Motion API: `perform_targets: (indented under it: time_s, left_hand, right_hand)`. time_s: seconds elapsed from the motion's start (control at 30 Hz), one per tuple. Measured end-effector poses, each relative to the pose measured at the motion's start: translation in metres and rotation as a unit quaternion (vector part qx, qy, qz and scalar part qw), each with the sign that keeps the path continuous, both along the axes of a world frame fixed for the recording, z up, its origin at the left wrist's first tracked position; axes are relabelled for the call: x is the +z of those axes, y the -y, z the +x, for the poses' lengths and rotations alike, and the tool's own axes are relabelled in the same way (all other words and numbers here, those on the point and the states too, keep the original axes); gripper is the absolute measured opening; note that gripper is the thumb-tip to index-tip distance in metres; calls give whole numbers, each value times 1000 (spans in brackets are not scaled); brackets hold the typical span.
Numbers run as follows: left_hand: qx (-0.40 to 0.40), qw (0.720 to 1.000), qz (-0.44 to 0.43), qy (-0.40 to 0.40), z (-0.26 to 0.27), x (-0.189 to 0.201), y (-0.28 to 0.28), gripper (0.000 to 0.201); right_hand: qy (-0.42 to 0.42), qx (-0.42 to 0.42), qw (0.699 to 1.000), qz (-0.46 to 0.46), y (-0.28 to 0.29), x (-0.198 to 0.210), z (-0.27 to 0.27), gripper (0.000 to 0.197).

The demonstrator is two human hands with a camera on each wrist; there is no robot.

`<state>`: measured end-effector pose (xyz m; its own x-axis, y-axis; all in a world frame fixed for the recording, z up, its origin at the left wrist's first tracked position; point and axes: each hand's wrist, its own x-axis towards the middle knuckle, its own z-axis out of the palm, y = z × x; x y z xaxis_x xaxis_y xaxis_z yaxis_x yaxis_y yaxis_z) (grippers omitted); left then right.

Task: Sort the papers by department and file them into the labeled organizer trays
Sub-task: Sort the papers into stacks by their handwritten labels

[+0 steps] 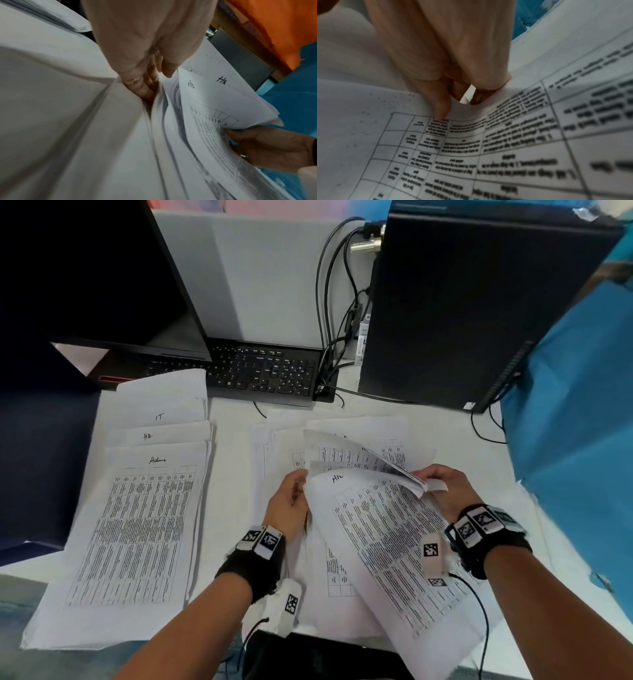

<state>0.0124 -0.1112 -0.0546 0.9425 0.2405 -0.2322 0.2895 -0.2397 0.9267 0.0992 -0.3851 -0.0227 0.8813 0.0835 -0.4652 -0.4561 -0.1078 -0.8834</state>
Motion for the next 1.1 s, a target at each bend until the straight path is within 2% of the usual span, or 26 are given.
perform_targets:
  time_s: [0.2, 0.3, 0.43, 0.53, 0.63, 0.77, 0.93, 1.1]
  left_hand:
    - [82, 994, -40, 55, 17, 23, 0, 25]
    - [106, 988, -65, 87, 30, 40, -10, 25]
    - [124, 988, -62, 72, 43, 49, -25, 22]
    - [146, 986, -49, 70, 45, 55, -30, 22]
    - [143, 986, 13, 87, 46, 62, -34, 21]
    - [139, 980, 103, 102, 48, 67, -39, 16]
    - [189, 976, 70, 77, 51, 65, -44, 25]
    - [179, 977, 73, 89, 54, 65, -45, 28]
  right_hand:
    - [-24, -1, 998, -53, 4, -3, 7, 27]
    - [-2, -6, 996, -90, -6, 3, 10, 27]
    - [31, -1, 989, -145, -20, 8, 15, 20]
    - [61, 6, 988, -141, -28, 14, 14, 20]
    - [85, 22, 986, -143, -34, 20, 12, 24]
    - [66, 24, 993, -95, -39, 21, 7, 25]
    - [78, 37, 993, -82, -41, 17, 7, 24]
    - [58, 34, 997, -45, -40, 6, 11, 21]
